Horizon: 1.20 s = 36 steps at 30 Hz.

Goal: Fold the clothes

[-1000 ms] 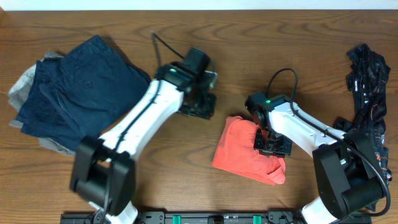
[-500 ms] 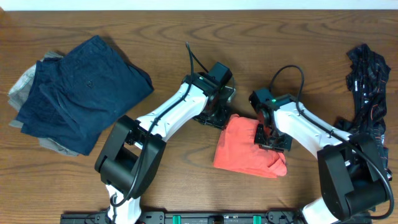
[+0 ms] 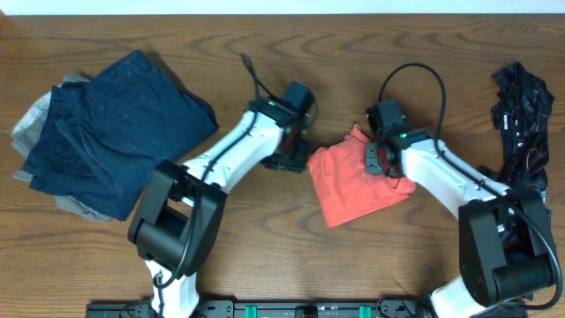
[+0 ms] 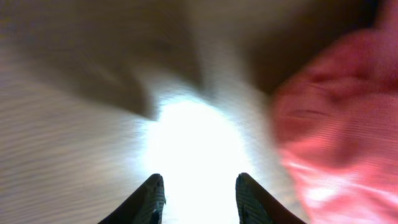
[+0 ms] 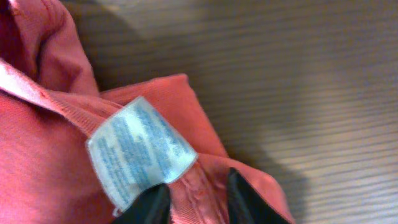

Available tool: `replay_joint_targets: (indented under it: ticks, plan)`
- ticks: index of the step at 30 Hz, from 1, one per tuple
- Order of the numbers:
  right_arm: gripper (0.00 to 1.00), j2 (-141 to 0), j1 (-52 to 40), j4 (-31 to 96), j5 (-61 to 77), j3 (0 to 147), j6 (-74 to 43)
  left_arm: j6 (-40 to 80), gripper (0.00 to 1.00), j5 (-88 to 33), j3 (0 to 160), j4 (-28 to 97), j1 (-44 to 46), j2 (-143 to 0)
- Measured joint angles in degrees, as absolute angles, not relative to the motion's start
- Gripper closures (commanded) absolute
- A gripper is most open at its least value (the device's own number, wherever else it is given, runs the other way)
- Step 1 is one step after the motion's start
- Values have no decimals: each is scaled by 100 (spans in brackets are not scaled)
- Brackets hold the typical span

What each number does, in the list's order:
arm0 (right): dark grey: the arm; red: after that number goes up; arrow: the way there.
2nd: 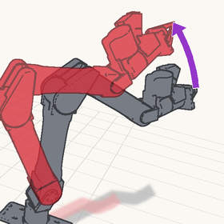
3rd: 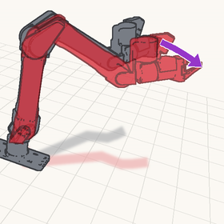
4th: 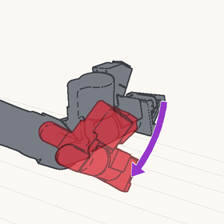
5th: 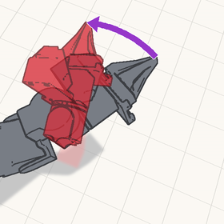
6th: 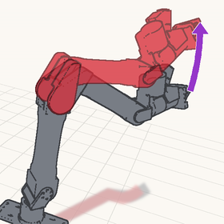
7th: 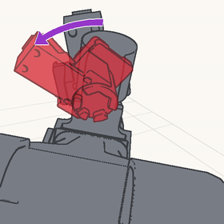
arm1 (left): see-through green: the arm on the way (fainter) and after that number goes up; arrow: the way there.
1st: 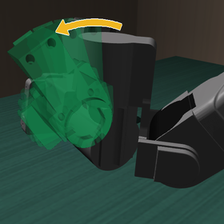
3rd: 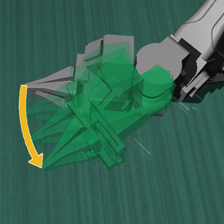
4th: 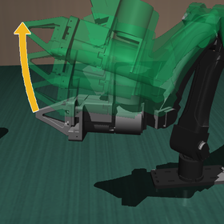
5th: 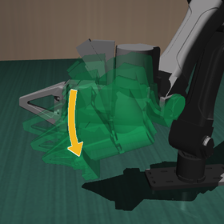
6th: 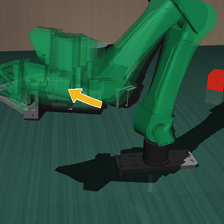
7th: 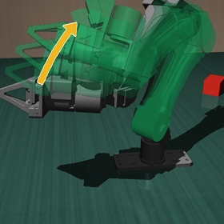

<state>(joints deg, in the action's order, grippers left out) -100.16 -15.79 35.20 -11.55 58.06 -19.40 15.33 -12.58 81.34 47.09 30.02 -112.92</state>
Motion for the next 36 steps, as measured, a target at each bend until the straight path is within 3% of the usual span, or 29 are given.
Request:
replay_joint_targets:
  ticks: [9,15,27,36]
  plan:
    - [59,-9743,-1420,5133,-965,7192,-1518,1400,60,-1181,8136,4303,2740,-10855]
    - [67,-9089,-1420,5673,-161,7319,-1529,1011,60,-2021,8276,3820,2757,-10425]
    - [76,-9148,-1420,4462,519,5581,-1743,652,60,-2539,8272,3701,3295,-11126]
    - [71,-9150,-1262,3728,-390,5068,-1927,572,65,-2375,8171,4416,3380,-11891]
